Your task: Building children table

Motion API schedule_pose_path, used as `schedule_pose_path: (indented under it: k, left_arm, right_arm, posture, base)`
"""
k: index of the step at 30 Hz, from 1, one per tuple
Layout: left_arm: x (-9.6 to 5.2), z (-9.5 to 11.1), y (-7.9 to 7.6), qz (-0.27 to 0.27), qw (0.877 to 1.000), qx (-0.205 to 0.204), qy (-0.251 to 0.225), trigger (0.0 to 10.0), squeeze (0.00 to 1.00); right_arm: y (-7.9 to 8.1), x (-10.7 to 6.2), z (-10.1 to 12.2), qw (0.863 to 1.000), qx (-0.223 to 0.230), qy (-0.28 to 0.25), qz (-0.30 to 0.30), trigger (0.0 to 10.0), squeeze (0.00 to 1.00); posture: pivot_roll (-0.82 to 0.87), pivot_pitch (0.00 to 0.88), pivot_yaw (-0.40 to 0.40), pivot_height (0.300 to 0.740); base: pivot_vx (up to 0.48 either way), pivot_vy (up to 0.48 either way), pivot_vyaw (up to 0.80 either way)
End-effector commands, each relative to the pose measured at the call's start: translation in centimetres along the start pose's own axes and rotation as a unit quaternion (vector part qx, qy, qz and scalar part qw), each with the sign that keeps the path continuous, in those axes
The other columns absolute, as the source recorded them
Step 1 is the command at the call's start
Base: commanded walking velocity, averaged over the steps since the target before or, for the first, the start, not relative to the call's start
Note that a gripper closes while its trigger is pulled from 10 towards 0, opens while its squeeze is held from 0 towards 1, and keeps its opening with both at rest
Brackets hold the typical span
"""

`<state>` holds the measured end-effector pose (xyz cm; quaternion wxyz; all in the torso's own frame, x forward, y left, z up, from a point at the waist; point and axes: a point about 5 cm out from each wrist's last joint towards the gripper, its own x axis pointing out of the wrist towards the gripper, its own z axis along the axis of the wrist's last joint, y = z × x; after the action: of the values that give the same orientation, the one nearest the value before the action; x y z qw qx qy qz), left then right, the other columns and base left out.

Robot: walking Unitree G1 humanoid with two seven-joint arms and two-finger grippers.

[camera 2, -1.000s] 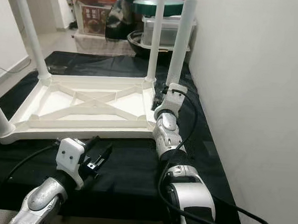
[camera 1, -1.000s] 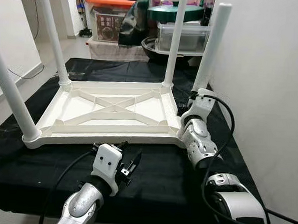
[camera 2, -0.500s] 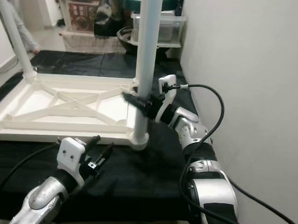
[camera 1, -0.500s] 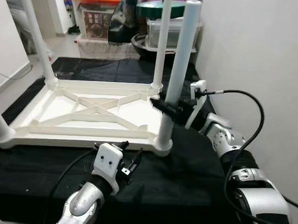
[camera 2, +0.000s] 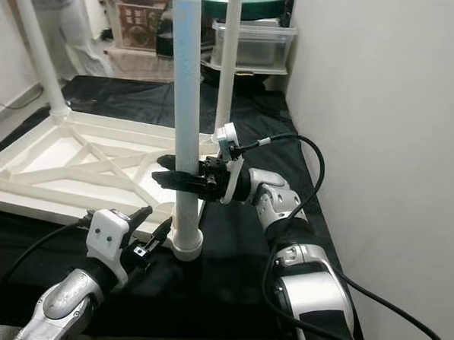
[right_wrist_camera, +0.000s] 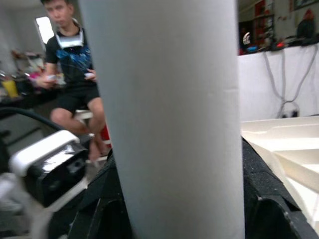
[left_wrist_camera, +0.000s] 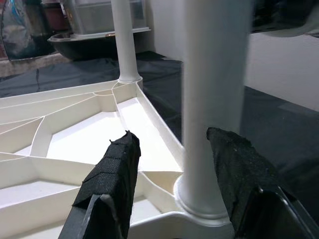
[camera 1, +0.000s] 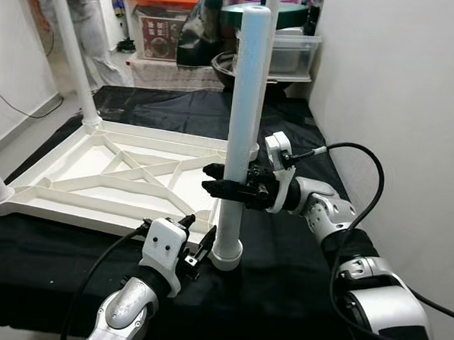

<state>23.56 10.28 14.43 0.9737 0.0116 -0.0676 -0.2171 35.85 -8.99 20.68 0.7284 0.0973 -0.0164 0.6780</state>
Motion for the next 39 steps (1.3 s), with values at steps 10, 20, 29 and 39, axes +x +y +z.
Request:
schedule_pose_path:
  k: [10,20,29,39]
  left_arm:
    - [-0.1,-0.4,-0.1,-0.001,1.0,0.006,0.009,10.0,0.0]
    - [-0.1,-0.4,-0.1,-0.002,1.0,0.005,0.009,10.0,0.0]
    - [-0.1,-0.4,-0.2,-0.002,1.0,0.005,0.01,10.0,0.0]
    - [-0.1,-0.4,-0.2,-0.003,1.0,0.003,0.009,10.0,0.0]
  right_arm:
    - [-5.5,-4.8,-1.3,0.799,0.012,-0.001,-0.601,0.0,0.0]
    - [-5.4,-7.7,-2.0,0.666,0.014,-0.024,-0.745,0.0,0.0]
    - [-4.7,-1.6,-2.2,0.735,0.033,-0.088,-0.671,10.0,1.0]
    - [-4.5,-0.6,-0.2,0.892,0.061,-0.106,-0.436,10.0,0.0]
  posture:
    - [-0.02,0.0,-0.037,0.74]
    - [-0.02,0.0,-0.037,0.74]
    - [-0.02,0.0,-0.037,0.74]
    - [-0.03,0.0,-0.038,0.74]
  base:
    - [0.0,0.0,0.0]
    - [0.0,0.0,0.0]
    - [0.0,0.0,0.0]
    - [0.0,0.0,0.0]
